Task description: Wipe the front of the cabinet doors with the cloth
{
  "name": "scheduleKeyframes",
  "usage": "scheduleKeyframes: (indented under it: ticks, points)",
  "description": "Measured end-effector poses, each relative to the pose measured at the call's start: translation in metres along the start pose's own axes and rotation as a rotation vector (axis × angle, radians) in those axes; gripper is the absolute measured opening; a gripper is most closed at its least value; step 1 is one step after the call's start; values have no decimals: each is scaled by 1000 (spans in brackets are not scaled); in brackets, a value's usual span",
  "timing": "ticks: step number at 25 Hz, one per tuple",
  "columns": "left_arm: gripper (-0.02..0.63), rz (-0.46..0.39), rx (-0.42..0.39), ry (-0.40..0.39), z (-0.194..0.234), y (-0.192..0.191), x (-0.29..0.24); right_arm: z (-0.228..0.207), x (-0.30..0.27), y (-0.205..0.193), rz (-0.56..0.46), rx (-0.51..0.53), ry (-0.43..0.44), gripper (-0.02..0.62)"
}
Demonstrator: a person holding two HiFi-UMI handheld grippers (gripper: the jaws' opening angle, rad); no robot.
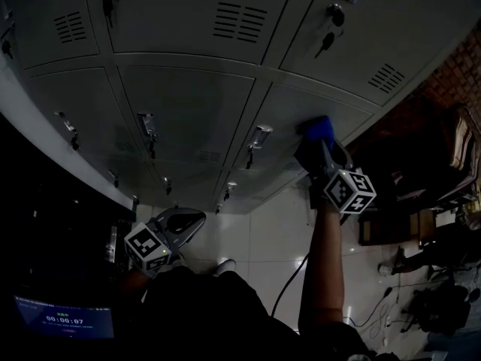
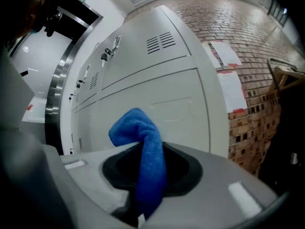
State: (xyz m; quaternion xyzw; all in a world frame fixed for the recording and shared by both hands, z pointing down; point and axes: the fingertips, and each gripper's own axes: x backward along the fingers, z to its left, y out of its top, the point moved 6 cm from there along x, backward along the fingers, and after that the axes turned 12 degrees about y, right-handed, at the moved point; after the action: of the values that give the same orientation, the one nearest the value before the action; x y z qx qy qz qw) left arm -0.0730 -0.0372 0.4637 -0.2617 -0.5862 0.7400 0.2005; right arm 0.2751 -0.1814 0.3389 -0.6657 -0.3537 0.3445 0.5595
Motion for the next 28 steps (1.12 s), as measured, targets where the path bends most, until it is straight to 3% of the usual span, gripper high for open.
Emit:
scheduleKeyframes:
  ticks: [15,25,28]
  points:
    - [2,16,-6,-32,-14,1,-26,-79,59,-3,-20,-40,-198,83]
    - [2,15,-2,-29,-11,0,-20,-62,65,-7,-96,-25,-196,83]
    - [2,15,0,-30,-8,-1,-16,-36,54,-12,-104,-9,-124,83]
